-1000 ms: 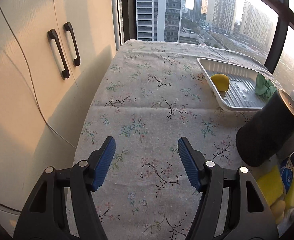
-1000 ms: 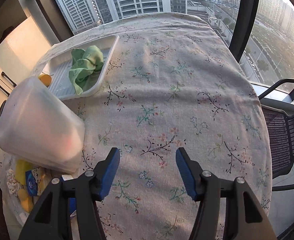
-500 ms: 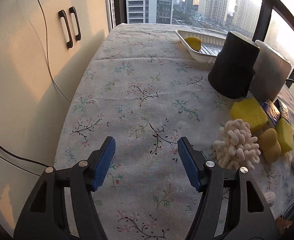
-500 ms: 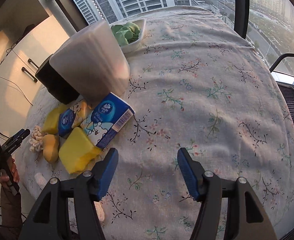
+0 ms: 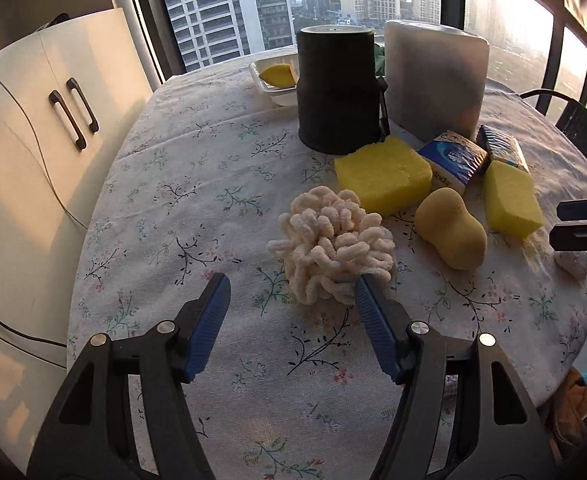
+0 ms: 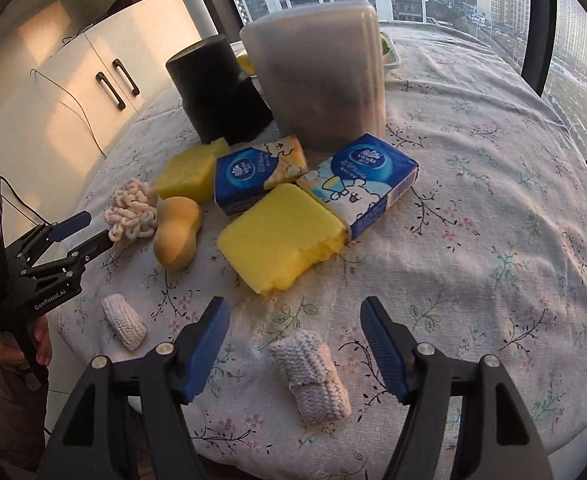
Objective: Organize soft objects
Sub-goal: 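Grasp the cream coral scrubber with the left gripper while the right gripper grasps the yellow sponge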
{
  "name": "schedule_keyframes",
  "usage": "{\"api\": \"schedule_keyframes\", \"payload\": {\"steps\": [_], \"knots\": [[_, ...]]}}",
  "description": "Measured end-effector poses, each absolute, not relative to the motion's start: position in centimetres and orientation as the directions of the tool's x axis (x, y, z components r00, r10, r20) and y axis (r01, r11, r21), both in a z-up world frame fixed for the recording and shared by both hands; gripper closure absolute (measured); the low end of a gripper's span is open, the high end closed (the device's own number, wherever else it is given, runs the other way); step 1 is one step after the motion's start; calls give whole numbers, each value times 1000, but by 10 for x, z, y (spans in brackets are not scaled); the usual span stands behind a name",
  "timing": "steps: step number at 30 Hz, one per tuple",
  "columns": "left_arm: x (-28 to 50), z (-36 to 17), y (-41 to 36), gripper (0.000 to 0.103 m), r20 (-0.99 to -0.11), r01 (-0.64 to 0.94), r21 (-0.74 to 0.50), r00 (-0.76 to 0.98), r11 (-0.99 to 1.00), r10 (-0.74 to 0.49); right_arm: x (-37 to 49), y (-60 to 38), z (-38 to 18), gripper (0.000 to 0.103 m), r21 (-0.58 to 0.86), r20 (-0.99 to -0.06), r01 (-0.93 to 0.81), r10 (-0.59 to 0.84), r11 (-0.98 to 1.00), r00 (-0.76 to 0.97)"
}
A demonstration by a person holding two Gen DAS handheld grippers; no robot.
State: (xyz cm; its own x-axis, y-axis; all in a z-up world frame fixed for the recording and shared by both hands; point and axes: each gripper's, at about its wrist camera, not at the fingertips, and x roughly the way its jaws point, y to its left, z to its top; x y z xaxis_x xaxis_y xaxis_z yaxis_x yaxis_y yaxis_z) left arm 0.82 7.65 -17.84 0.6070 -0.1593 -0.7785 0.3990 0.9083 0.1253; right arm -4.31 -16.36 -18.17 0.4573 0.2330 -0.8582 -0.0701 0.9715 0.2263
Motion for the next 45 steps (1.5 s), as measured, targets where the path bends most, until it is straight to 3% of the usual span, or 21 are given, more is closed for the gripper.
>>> {"api": "schedule_keyframes", "payload": {"steps": [9,17,21,22,23,25,28,32,39,45], "knots": [[17,-182,50,40,-783,414,83,590,907,-197,-18,-143,-192,32,239,-864,-42,232,970,447],[41,-192,50,40,-791,316,23,586,948,-176,-4,-126,-195,31,125,-872,-15,117,992,475],[35,-188,54,41,-754,312,-39,614,949,-233,-7,-121,-196,40,80,-870,-36,87,996,486],[32,-186,55,44,-743,315,-51,623,948,-247,-9,-122,-195,42,91,-869,-34,96,995,485],[31,-183,56,53,-736,321,-62,625,945,-261,-9,-124,-195,43,107,-869,-31,108,994,482],[31,-179,59,56,-736,320,-88,617,943,-278,-12,-129,-192,44,139,-868,-25,134,990,478],[31,-174,65,69,-728,315,-131,613,940,-307,-19,-133,-185,45,157,-860,-33,153,987,487],[32,-171,74,90,-728,301,-170,603,938,-325,-28,-135,-172,45,151,-849,-41,151,988,507],[25,-164,78,101,-701,293,-163,638,942,-320,-40,-144,-157,45,163,-838,-41,161,986,522],[15,-148,78,101,-677,311,-152,658,938,-329,-45,-144,-151,45,157,-829,-45,157,987,536]]}}
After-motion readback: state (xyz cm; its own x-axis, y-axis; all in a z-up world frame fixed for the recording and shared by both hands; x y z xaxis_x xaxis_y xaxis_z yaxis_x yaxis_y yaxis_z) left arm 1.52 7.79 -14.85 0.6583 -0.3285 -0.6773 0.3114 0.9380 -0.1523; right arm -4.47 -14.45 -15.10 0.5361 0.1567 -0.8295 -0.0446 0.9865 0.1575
